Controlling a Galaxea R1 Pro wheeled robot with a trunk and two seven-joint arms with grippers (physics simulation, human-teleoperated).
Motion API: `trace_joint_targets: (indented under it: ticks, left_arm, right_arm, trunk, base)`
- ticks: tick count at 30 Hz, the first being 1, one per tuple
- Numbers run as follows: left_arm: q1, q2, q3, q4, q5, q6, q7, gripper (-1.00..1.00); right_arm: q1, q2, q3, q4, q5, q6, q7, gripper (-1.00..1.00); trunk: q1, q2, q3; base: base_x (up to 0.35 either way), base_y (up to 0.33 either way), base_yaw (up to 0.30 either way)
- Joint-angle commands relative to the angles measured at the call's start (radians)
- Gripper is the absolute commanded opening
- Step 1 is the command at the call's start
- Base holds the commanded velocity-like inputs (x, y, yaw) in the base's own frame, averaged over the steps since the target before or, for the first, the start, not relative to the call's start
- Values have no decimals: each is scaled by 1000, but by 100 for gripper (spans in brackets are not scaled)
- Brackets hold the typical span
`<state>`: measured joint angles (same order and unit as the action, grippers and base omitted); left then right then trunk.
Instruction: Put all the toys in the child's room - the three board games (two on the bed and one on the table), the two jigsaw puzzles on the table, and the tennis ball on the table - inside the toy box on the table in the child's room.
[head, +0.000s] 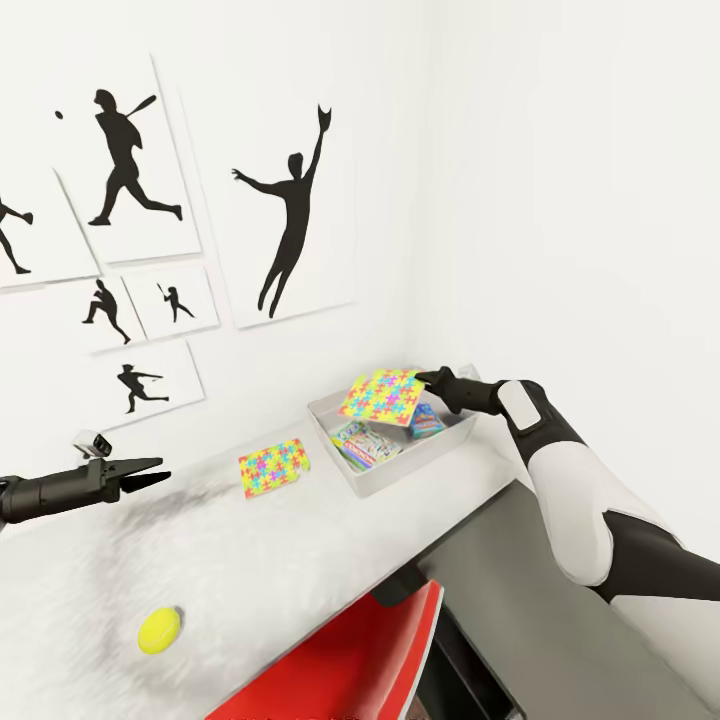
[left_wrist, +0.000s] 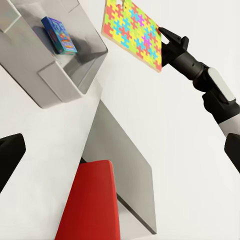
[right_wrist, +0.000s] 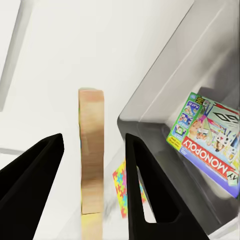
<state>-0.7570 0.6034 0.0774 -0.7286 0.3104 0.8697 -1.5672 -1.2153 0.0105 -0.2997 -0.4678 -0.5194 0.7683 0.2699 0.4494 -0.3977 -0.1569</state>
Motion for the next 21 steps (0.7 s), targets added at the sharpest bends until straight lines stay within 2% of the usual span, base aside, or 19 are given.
trace_joint_targets:
  ticks: [1, 9, 21]
  left_arm:
    - [-1, -1, -1, 0, 1, 11, -4, 100]
    - [-1, -16, -1, 0, 1, 12, -4, 100]
    - [-1, -17, -1, 0, 1, 12, -4, 100]
  right_arm:
    - [-1, 1, -8, 0, 4, -4, 3, -100]
    - [-1, 5, -7, 1, 4, -68, 2, -100]
    - [-1, 8, -4, 4, 3, -126, 2, -100]
  trunk:
    - [1, -2, -4]
    - [1, -2, -17]
    - [1, -2, -37]
  base:
    - [0, 0, 0]
    - [0, 0, 0]
    - [0, 0, 0]
